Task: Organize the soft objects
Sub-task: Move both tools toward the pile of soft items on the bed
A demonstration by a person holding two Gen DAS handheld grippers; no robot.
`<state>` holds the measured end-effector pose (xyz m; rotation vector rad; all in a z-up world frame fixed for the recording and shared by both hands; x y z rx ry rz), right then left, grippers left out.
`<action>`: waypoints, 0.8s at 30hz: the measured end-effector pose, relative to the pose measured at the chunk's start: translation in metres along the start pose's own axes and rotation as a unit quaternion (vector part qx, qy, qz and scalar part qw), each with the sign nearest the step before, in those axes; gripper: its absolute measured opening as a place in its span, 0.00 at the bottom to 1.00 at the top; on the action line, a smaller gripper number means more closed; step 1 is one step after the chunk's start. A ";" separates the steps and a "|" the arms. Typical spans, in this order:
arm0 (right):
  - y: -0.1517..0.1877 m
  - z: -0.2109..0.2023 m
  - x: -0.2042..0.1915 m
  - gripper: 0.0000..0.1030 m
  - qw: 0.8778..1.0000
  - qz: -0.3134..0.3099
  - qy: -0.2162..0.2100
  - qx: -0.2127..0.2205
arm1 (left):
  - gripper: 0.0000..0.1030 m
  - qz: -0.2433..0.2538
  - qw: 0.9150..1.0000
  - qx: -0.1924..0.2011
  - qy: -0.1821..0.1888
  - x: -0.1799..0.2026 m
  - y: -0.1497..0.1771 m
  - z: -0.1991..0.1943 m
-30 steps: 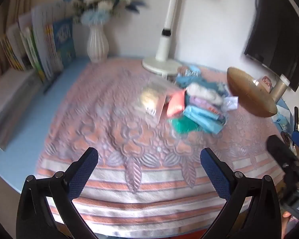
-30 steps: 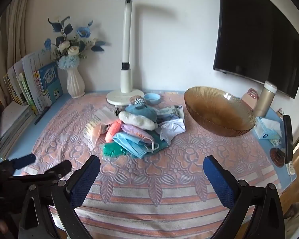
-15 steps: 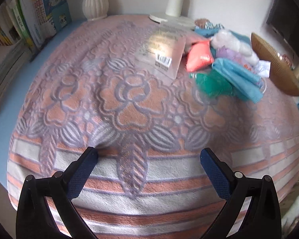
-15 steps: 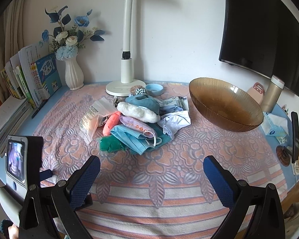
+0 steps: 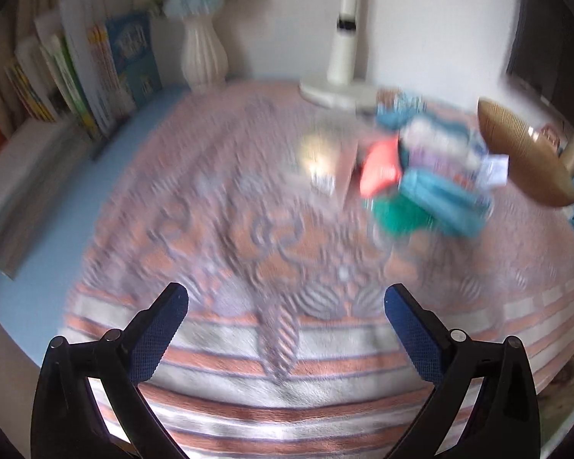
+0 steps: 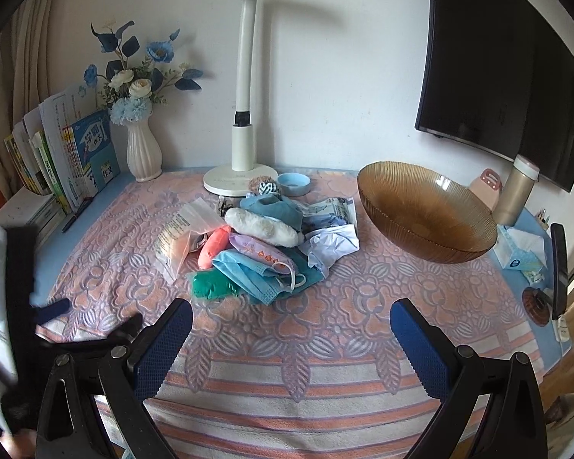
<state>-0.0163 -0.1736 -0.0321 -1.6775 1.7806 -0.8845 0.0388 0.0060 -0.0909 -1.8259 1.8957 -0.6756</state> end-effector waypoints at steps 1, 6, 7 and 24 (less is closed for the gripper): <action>0.000 -0.002 0.000 1.00 1.000 0.000 0.000 0.002 | 0.99 0.001 1.000 0.019 -0.003 -0.001 -0.005 -0.012; -0.002 -0.006 -0.003 1.00 1.000 -0.003 0.001 0.006 | 0.99 0.004 0.996 0.087 0.001 0.000 -0.024 -0.058; -0.002 -0.007 -0.003 1.00 1.000 -0.005 0.002 0.006 | 0.99 0.005 0.996 0.094 0.002 0.001 -0.025 -0.064; -0.005 0.001 0.003 1.00 1.000 0.000 0.011 -0.003 | 0.99 0.007 0.992 0.125 -0.001 0.009 -0.028 -0.066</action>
Point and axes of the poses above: each gripper's, at about its wrist camera, not at the fingertips, and z roughly the way its jaws point, x to its right, y to its underside, the point moved 2 cm from there along z, roughly the way its jaws point, and after that the axes turned 2 degrees about -z, right-handed, at the moved point
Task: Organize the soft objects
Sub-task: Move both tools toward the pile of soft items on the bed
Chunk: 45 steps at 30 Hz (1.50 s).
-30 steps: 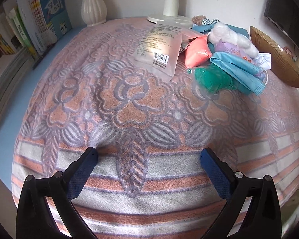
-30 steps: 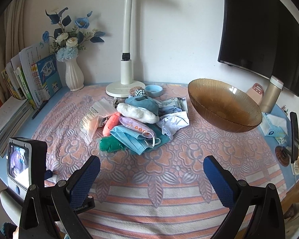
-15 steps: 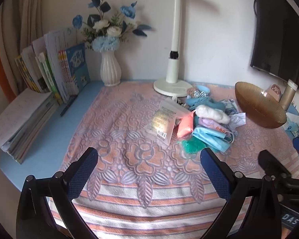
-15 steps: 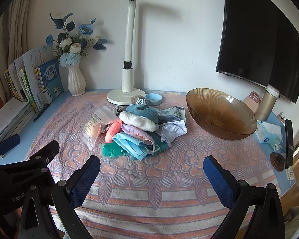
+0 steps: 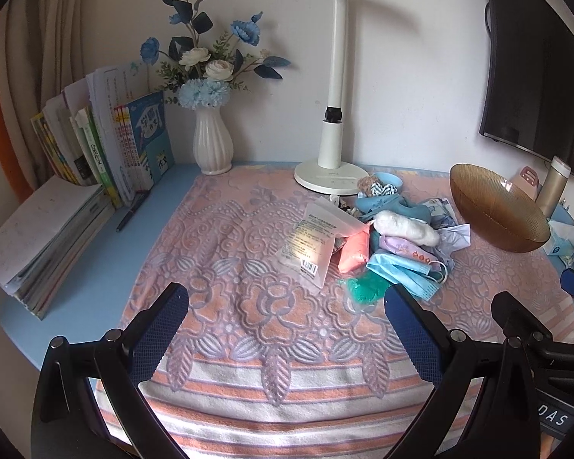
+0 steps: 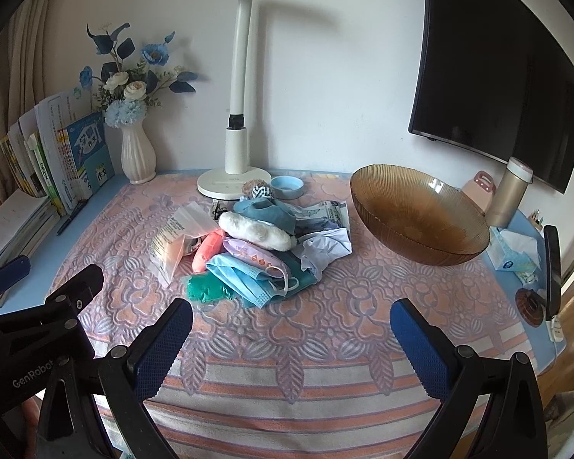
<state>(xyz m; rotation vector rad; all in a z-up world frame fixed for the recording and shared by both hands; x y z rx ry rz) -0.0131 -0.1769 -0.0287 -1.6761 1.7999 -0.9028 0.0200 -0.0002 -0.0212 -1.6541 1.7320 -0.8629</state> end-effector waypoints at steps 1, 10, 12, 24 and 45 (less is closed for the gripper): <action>-0.001 0.003 0.001 1.00 1.000 0.000 0.001 -0.002 | 0.99 0.000 1.000 -0.001 -0.001 0.001 -0.001 0.002; -0.008 0.022 0.015 1.00 1.000 0.013 0.005 -0.016 | 0.99 0.005 1.000 -0.007 0.000 0.015 -0.014 0.022; -0.009 0.027 0.020 1.00 1.000 0.017 0.005 -0.021 | 0.99 0.008 1.000 -0.010 0.000 0.020 -0.017 0.027; -0.010 0.047 0.026 1.00 0.999 0.021 0.004 -0.040 | 0.99 0.017 1.000 -0.023 -0.006 0.031 -0.019 0.045; -0.011 0.058 0.023 1.00 0.998 0.017 0.005 -0.052 | 0.99 0.013 0.999 -0.038 -0.007 0.030 -0.018 0.059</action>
Point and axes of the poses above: each gripper's, at about its wrist camera, not at the fingertips, and z roughly the way its jaws point, x to its right, y to its underside, the point moved 2 cm from there along z, roughly the way its jaws point, and after that the axes turned 2 degrees about -z, right-handed, at the moved point
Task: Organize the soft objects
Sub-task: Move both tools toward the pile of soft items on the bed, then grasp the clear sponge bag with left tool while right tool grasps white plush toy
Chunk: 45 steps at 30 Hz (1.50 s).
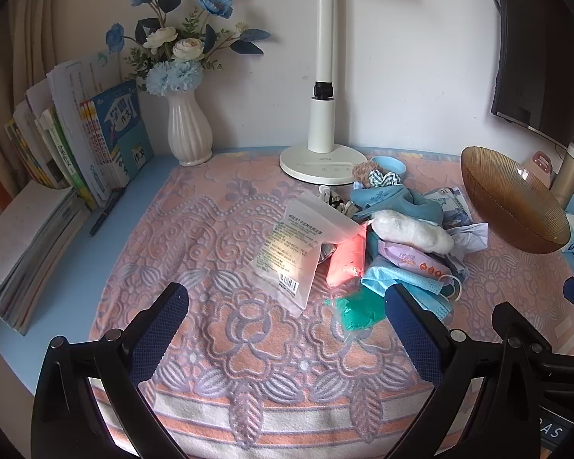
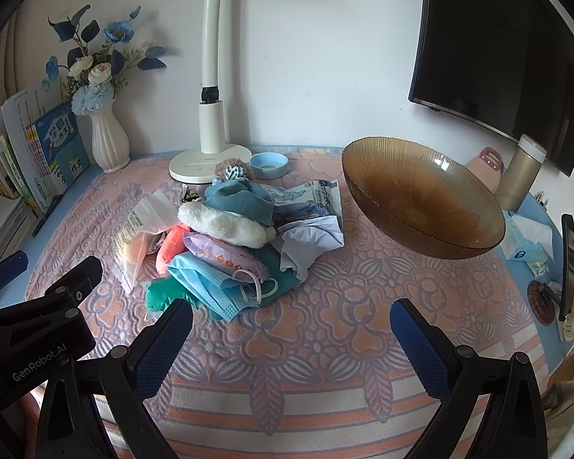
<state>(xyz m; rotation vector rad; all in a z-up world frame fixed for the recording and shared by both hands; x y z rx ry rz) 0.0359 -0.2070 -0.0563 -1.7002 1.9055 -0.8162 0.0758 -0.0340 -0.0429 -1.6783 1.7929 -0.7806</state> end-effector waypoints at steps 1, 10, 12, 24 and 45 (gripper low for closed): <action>0.000 0.001 0.000 1.00 1.000 0.000 0.000 0.000 | 0.99 -0.001 1.000 0.000 -0.001 0.001 0.000 0.000; 0.001 0.005 0.001 1.00 1.000 -0.009 0.004 -0.001 | 0.99 0.002 1.000 -0.007 0.009 -0.002 0.001 0.005; 0.001 0.007 0.008 1.00 1.000 -0.007 0.011 -0.004 | 0.99 0.006 1.000 -0.014 0.004 -0.006 0.001 0.009; -0.002 0.030 0.041 1.00 0.999 0.023 -0.021 -0.031 | 0.99 0.003 0.997 -0.056 0.043 -0.037 -0.007 0.042; -0.057 0.128 -0.007 0.81 0.972 0.027 -0.210 -0.103 | 0.92 0.092 0.962 -0.154 0.204 -0.028 -0.035 0.154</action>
Point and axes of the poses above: each gripper's, at about its wrist camera, not at the fingertips, and z roughly the way its jaws point, x to its right, y to its underside, the point moved 2 cm from there along z, roughly the way its jaws point, and after that the axes turned 2 degrees about -z, right-handed, at the moved point
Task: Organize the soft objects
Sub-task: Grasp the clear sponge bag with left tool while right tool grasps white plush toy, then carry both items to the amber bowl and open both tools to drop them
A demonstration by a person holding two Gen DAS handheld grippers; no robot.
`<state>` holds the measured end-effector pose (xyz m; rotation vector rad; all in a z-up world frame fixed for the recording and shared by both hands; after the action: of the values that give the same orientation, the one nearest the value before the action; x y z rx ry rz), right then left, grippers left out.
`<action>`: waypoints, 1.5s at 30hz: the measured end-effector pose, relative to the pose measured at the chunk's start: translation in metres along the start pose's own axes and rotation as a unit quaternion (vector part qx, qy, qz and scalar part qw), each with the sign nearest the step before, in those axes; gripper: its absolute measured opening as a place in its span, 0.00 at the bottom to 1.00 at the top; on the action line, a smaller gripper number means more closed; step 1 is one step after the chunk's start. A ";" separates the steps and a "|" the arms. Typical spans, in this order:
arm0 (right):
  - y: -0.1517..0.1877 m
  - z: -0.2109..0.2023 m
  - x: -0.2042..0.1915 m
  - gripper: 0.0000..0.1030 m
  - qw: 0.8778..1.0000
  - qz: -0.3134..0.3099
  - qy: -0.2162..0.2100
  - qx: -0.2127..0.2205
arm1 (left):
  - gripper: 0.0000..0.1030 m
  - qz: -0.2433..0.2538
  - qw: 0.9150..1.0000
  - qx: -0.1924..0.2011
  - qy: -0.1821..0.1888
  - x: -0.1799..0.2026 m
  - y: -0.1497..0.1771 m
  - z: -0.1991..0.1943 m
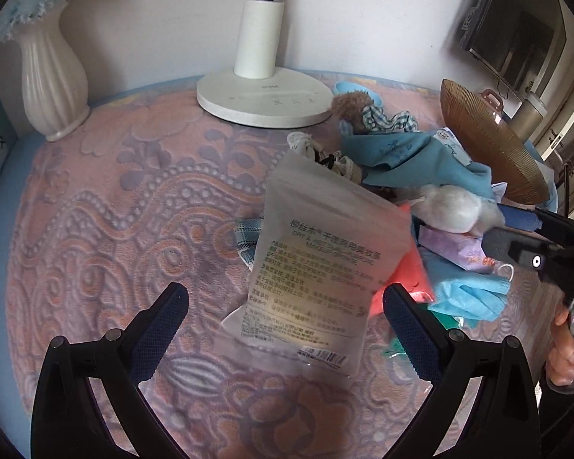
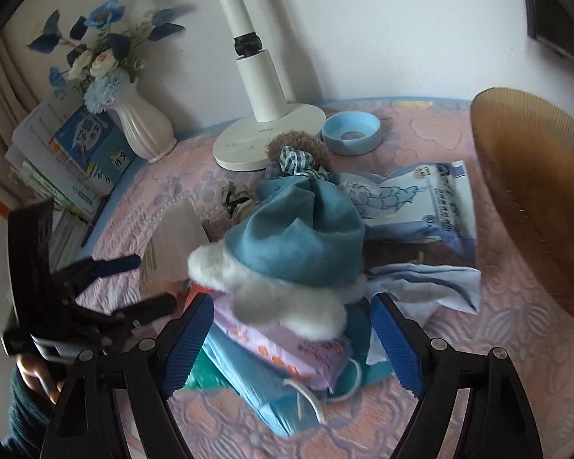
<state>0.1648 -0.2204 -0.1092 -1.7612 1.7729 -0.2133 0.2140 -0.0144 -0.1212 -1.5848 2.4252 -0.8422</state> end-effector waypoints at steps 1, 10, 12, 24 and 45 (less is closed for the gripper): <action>-0.002 0.003 0.000 0.81 1.000 0.005 -0.005 -0.001 | 0.83 0.000 1.000 -0.004 0.001 -0.001 0.000 0.004; -0.004 -0.010 0.006 0.41 0.999 0.037 -0.027 0.012 | 0.39 0.008 1.000 0.005 -0.016 0.001 0.001 0.002; -0.004 -0.022 0.009 0.40 0.998 0.045 -0.032 0.021 | 0.39 0.002 1.000 0.016 -0.018 0.000 0.001 -0.005; 0.008 -0.079 0.016 0.39 0.988 0.105 -0.115 0.008 | 0.39 -0.018 0.999 0.048 0.014 0.010 0.008 -0.050; 0.107 -0.065 -0.034 0.81 0.996 -0.045 -0.025 -0.069 | 0.39 -0.014 0.999 0.037 0.029 0.030 0.033 -0.054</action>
<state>0.0369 -0.1982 -0.1032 -1.9288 1.7097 -0.0837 0.1533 -0.0108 -0.0871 -1.5923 2.3851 -0.9854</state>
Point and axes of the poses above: each gripper's, at about its wrist camera, not at the fingertips, and z roughly the way its jaws point, x to its right, y to its underside, the point moved 2 cm from there along z, roughly the way its jaws point, and after that the axes turned 2 degrees about -z, right-handed, at the moved point
